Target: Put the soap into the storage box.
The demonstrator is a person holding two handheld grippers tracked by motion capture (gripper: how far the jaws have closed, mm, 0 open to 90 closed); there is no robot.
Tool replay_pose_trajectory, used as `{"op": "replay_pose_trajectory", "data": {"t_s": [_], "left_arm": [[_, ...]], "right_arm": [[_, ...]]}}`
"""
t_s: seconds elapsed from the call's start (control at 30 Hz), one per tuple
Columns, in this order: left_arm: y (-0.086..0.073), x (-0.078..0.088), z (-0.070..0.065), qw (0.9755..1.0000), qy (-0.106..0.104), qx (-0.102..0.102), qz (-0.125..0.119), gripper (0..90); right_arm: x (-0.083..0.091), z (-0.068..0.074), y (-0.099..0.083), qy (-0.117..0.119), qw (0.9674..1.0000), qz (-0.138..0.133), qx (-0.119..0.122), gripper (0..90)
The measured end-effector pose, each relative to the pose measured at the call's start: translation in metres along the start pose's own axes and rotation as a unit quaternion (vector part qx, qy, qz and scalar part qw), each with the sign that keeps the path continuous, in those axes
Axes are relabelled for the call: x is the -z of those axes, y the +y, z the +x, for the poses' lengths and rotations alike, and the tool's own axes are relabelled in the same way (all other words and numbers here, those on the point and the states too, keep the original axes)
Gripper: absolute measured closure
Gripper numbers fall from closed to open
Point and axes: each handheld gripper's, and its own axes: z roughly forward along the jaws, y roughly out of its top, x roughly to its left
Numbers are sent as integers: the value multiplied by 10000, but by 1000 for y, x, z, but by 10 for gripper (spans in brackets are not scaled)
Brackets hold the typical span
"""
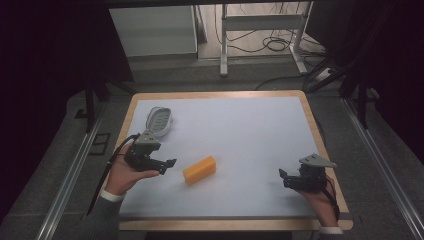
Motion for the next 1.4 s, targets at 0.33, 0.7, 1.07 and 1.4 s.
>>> {"op": "replay_pose_trajectory", "data": {"t_s": [0.33,0.7,1.07,1.4], "left_arm": [[16,-9,-12,9996,23,-186,234,224],[36,-21,-20,9978,-194,-368,511,252],[41,-44,-36,9932,-381,-569,937,248],[43,-69,-48,9875,-564,-674,1305,275]], "right_arm": [[-5,1,8,83,9999,-72,69,87],[1,1,3,19,10000,-67,42,87],[2,0,-2,-41,10000,-13,-17,87],[-1,1,-2,-43,10000,30,13,87]]}}
